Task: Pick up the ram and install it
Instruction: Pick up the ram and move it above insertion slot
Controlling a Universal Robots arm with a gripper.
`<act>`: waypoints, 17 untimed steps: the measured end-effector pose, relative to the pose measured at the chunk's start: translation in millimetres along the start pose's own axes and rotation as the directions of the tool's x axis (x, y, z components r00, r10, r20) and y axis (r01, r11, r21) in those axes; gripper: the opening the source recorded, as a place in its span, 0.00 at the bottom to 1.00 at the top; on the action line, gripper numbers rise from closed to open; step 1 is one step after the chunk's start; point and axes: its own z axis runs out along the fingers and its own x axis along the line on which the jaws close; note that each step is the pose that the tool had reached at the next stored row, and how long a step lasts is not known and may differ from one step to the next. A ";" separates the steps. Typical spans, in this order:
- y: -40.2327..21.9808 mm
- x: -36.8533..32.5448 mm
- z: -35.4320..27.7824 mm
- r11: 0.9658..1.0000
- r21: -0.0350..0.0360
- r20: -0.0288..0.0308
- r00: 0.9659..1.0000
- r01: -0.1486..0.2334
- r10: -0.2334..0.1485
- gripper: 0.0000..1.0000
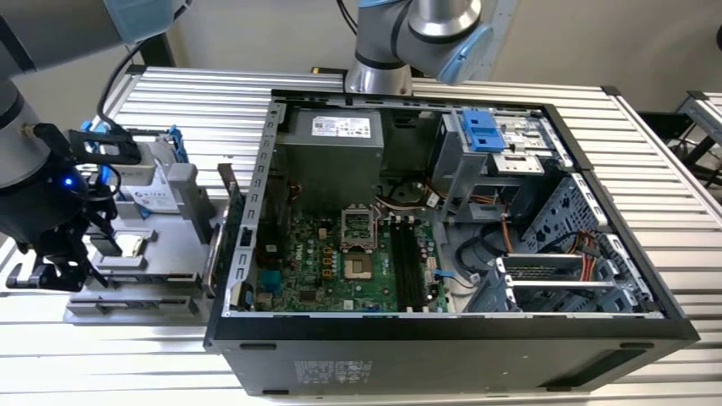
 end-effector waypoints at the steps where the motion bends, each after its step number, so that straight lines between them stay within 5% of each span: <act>1: 0.0 0.0 0.0 1.000 0.000 0.000 1.000 0.000 0.000 1.00; 10: 0.0 0.1 2.5 1.000 0.000 0.000 1.000 0.000 0.000 1.00; 17: -0.1 0.4 12.8 1.000 0.000 0.000 1.000 0.000 0.000 1.00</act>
